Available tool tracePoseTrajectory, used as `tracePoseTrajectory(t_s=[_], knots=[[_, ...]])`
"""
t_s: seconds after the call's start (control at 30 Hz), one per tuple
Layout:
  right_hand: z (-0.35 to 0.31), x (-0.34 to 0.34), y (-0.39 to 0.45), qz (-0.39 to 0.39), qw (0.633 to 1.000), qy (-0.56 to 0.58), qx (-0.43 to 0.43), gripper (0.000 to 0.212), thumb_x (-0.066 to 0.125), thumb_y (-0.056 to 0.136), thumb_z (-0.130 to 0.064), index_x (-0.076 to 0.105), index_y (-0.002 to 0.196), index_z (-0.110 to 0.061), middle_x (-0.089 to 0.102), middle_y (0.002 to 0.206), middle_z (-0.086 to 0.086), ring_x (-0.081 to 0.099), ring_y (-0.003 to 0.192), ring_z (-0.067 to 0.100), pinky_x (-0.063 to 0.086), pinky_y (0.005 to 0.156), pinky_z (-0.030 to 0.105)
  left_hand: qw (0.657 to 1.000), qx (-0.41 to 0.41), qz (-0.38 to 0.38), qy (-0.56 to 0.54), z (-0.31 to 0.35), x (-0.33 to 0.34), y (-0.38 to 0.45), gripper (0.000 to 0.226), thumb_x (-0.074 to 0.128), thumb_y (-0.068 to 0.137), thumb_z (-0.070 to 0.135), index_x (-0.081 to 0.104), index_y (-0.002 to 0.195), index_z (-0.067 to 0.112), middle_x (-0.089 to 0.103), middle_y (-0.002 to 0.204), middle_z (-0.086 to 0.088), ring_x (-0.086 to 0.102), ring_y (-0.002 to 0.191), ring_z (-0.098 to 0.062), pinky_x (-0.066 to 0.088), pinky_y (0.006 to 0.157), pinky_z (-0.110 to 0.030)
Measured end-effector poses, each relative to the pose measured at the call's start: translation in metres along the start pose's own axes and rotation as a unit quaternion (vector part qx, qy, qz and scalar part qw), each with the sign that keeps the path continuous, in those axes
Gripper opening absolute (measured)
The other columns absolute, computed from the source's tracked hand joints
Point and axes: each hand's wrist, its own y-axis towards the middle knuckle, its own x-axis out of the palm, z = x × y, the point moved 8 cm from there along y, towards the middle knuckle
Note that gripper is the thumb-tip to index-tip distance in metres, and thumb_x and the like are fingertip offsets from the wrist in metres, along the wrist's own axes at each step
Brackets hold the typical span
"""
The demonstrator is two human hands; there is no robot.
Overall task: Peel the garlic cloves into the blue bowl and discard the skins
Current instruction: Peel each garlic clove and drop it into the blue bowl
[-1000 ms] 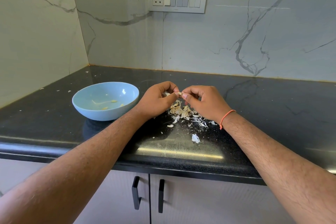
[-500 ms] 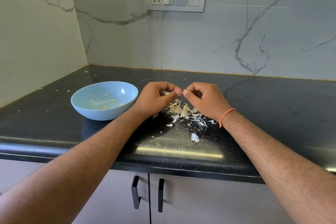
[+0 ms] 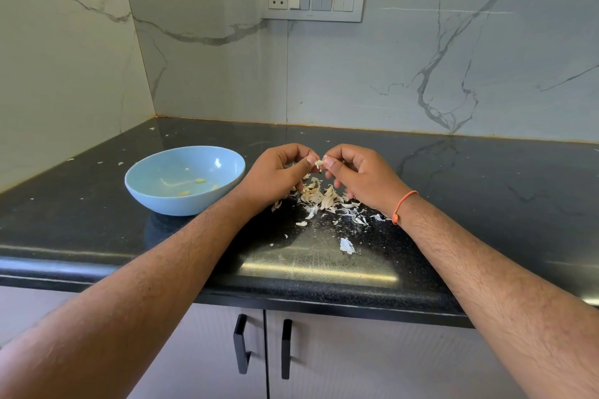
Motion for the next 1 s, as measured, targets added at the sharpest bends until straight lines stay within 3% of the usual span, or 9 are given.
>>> tracePoseTrajectory(t_s=[0.1,0.3,0.5,0.57,0.67,0.77,0.9,1.0], knots=[[0.000,-0.001,0.000,0.004,1.000,0.028,0.001,0.013,0.063,0.104,-0.023,0.073,0.097,-0.020,0.071,0.080,-0.007,0.062,0.070,0.009,0.047,0.056,0.017,0.999,-0.001,0.006,0.045,-0.001,0.000,0.000,0.014,0.063,0.106,0.023,0.072,0.101,0.013,0.068,0.065,0.024,0.062,0.057,-0.008,0.050,0.060,-0.016],[-0.001,-0.004,0.001,0.012,0.999,0.040,0.003,0.012,0.066,0.102,-0.020,0.076,0.097,-0.015,0.073,0.079,-0.005,0.062,0.069,0.006,0.047,0.056,0.015,0.997,0.007,0.031,0.065,-0.001,-0.004,0.000,0.013,0.072,0.099,0.031,0.076,0.094,0.019,0.077,0.081,-0.001,0.070,0.059,-0.011,0.053,0.060,-0.020],[-0.006,-0.011,-0.001,0.036,0.998,0.053,-0.011,0.010,0.069,0.100,-0.016,0.076,0.096,-0.010,0.074,0.080,0.001,0.063,0.066,0.005,0.047,0.056,0.013,0.994,-0.018,0.040,0.099,-0.006,-0.007,-0.002,0.006,0.078,0.094,0.032,0.079,0.091,0.027,0.076,0.067,0.000,0.068,0.053,-0.011,0.051,0.060,-0.020],[-0.007,-0.015,-0.001,0.051,0.998,0.042,-0.019,0.010,0.071,0.099,-0.017,0.077,0.095,-0.010,0.076,0.081,0.001,0.063,0.067,0.005,0.048,0.058,0.014,0.996,-0.010,0.035,0.084,-0.003,-0.007,-0.004,0.010,0.082,0.090,0.026,0.080,0.099,0.029,0.078,0.073,0.001,0.067,0.052,-0.011,0.051,0.059,-0.019],[-0.005,-0.018,-0.001,0.068,0.997,0.021,-0.026,0.005,0.077,0.095,-0.020,0.080,0.094,-0.016,0.078,0.085,0.003,0.067,0.073,0.021,0.059,0.066,0.034,0.998,0.015,0.044,0.047,0.006,-0.009,-0.007,0.021,0.086,0.087,0.021,0.080,0.106,0.026,0.081,0.094,0.012,0.061,0.050,-0.008,0.053,0.056,-0.022],[-0.003,-0.017,0.000,0.073,0.997,-0.005,-0.025,0.002,0.079,0.092,-0.023,0.081,0.092,-0.024,0.078,0.086,0.002,0.070,0.083,0.032,0.060,0.079,0.047,0.998,0.021,0.056,0.023,0.011,-0.009,-0.008,0.014,0.085,0.089,0.026,0.082,0.103,0.023,0.079,0.084,0.015,0.061,0.051,-0.002,0.053,0.055,-0.021],[-0.004,-0.018,0.000,0.072,0.997,-0.013,-0.031,0.002,0.079,0.092,-0.022,0.080,0.094,-0.022,0.078,0.084,-0.002,0.072,0.080,0.026,0.062,0.079,0.044,0.998,0.028,0.060,0.025,0.011,-0.010,-0.007,0.008,0.079,0.094,0.025,0.081,0.102,0.022,0.079,0.085,0.012,0.067,0.055,-0.007,0.053,0.056,-0.021],[-0.005,-0.018,-0.001,0.067,0.996,-0.042,-0.037,0.001,0.079,0.092,-0.024,0.080,0.093,-0.023,0.076,0.080,-0.005,0.065,0.069,0.008,0.059,0.072,0.033,0.997,0.034,0.062,0.027,0.012,-0.011,-0.007,0.010,0.078,0.096,0.027,0.079,0.103,0.020,0.079,0.093,0.007,0.068,0.055,-0.011,0.054,0.056,-0.023]])
